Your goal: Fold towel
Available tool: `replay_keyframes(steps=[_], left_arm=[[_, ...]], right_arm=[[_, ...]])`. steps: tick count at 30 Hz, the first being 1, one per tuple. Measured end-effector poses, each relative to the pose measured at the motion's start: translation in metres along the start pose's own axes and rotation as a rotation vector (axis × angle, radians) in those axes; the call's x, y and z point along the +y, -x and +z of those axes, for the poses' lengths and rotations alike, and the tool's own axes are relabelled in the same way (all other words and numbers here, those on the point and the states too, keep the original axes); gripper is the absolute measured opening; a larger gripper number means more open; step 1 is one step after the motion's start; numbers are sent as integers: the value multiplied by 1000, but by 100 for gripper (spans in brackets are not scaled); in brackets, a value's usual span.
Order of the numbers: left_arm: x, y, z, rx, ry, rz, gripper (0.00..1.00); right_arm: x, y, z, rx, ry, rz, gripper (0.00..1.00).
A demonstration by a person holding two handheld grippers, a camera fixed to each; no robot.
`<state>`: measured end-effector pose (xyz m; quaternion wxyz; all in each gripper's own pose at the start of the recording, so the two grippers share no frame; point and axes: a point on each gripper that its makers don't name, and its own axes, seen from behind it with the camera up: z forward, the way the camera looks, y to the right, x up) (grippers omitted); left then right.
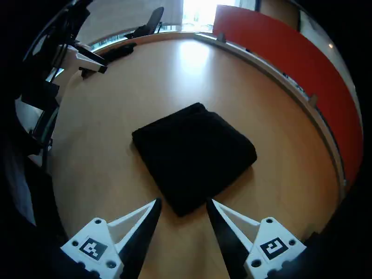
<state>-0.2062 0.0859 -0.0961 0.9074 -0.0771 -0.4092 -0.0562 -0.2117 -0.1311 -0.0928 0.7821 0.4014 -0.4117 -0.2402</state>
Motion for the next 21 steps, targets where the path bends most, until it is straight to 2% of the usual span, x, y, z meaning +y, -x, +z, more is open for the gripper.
replay_keyframes(steps=[6,13,21], left_arm=[[2,-1,0,1,4,0,96],[3,-1,0,2,5,3,95],[2,-1,-1,3,7,1,96]], right_arm=[[-5,12,4,-18,-15,17,67],[-5,13,8,-19,-12,33,62],[-5,15,12,-21,-14,70,43]])
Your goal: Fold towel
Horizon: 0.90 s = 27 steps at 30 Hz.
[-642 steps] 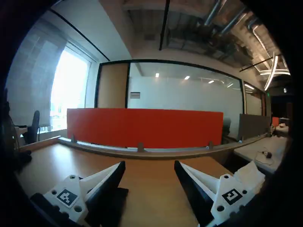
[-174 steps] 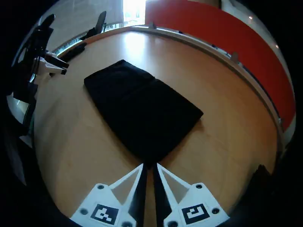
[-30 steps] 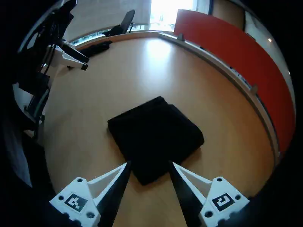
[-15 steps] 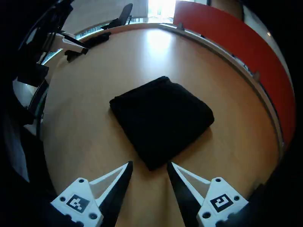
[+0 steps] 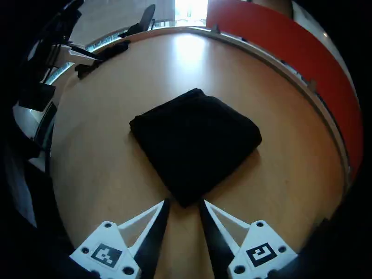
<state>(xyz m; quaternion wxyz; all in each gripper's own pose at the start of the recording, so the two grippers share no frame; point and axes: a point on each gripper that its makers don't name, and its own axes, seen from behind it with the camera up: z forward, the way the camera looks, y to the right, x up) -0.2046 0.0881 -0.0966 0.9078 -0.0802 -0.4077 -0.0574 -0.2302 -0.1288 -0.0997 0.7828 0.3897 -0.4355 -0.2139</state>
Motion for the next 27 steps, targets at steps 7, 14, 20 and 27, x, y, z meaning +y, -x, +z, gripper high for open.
replay_keyframes(steps=[7,14,20,27], left_arm=[[0,0,-1,1,1,0,96],[2,1,-1,1,5,2,96],[2,2,-2,1,7,2,96],[1,3,0,1,12,-1,96]], right_arm=[[0,0,1,1,3,20,27],[2,0,0,1,10,33,7],[6,-1,-1,6,37,26,4],[10,-13,-9,30,53,14,4]])
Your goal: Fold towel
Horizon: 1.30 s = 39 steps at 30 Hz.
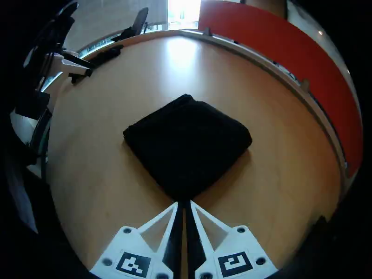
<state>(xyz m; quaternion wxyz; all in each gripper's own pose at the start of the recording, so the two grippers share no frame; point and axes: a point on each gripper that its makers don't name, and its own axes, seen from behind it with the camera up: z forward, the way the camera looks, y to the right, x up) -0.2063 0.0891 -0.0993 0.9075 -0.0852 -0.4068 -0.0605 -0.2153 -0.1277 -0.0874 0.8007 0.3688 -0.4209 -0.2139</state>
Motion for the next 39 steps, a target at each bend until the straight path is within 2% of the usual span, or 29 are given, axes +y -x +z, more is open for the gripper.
replay_keyframes(steps=[11,27,33,39], left_arm=[[2,2,1,9,11,-9,96],[9,-16,-10,55,25,9,96],[12,-22,-15,71,31,21,95],[14,-25,-17,78,37,24,96]], right_arm=[[12,-46,-27,75,40,-49,4],[32,-142,-72,232,96,-125,4],[44,-168,-95,281,128,-138,4],[58,-181,-114,308,161,-129,4]])
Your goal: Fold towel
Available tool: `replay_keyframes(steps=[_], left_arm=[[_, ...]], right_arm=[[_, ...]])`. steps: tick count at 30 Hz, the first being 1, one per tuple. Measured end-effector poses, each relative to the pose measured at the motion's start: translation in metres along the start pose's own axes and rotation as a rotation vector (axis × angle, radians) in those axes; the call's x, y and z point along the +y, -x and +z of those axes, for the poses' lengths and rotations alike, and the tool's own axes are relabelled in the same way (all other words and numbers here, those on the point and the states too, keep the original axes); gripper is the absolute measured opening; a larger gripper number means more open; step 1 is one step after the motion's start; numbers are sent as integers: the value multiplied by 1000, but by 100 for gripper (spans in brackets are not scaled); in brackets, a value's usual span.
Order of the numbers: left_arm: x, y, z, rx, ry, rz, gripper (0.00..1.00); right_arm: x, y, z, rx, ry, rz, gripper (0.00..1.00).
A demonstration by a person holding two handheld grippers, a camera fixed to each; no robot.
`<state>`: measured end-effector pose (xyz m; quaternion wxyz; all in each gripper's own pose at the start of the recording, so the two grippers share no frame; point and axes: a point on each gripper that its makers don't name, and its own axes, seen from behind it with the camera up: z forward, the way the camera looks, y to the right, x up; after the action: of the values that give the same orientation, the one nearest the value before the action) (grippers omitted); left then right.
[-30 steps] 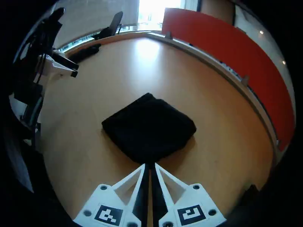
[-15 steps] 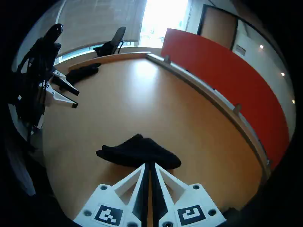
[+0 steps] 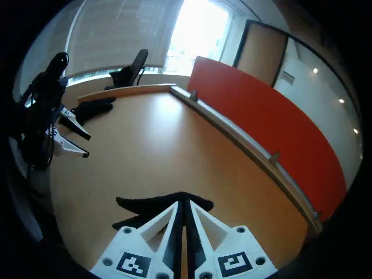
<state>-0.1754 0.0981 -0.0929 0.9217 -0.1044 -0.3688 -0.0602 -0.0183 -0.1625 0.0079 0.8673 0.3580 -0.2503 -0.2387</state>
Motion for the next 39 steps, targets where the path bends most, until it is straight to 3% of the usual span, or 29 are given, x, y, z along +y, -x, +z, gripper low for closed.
replay_keyframes(steps=[17,39], left_arm=[[11,-7,4,2,21,30,96],[20,-10,11,-12,30,58,96]], right_arm=[[50,13,-30,-14,82,72,4],[146,59,-82,-70,228,144,4]])
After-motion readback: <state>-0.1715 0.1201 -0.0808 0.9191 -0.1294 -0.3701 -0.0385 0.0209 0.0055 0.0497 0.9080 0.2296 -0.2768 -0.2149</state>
